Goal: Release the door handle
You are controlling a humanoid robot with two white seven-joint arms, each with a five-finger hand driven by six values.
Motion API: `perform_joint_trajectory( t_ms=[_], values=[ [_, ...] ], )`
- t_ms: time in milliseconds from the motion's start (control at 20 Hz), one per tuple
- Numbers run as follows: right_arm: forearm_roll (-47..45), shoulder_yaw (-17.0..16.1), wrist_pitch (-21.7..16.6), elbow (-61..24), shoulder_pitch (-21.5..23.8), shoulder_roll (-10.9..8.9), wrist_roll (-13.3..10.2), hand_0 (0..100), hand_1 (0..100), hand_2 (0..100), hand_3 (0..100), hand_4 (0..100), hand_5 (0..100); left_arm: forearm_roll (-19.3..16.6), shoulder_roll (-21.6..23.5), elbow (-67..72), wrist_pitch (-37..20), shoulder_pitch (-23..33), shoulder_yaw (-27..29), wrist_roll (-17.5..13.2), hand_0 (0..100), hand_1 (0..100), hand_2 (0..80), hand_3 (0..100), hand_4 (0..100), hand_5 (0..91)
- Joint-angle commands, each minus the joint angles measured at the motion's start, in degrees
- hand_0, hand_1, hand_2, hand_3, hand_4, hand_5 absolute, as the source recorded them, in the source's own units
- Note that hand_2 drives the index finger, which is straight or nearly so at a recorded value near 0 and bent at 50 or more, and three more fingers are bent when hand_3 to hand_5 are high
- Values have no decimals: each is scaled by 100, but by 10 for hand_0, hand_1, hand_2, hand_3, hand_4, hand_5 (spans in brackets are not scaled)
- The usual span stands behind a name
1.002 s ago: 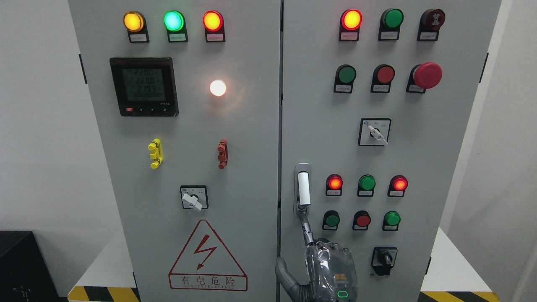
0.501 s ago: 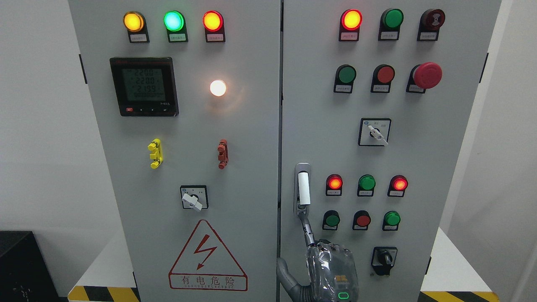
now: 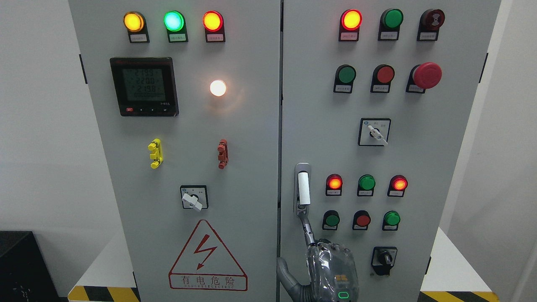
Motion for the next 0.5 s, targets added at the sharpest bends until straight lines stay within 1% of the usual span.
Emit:
perform_joint_trajectory(
  t_ms=[0,451],
  values=[
    [0,4,-2,-269,-1,0,-3,348,261,13,859,799,765,0,0,0,4,0,0,-3,0,0,45,98,0,0],
    [0,-5,-2,-375,-10,0,-3,349,260,12,859,799,765,0,0,0,4,0,0,-3,0,0,45,99,0,0]
  ],
)
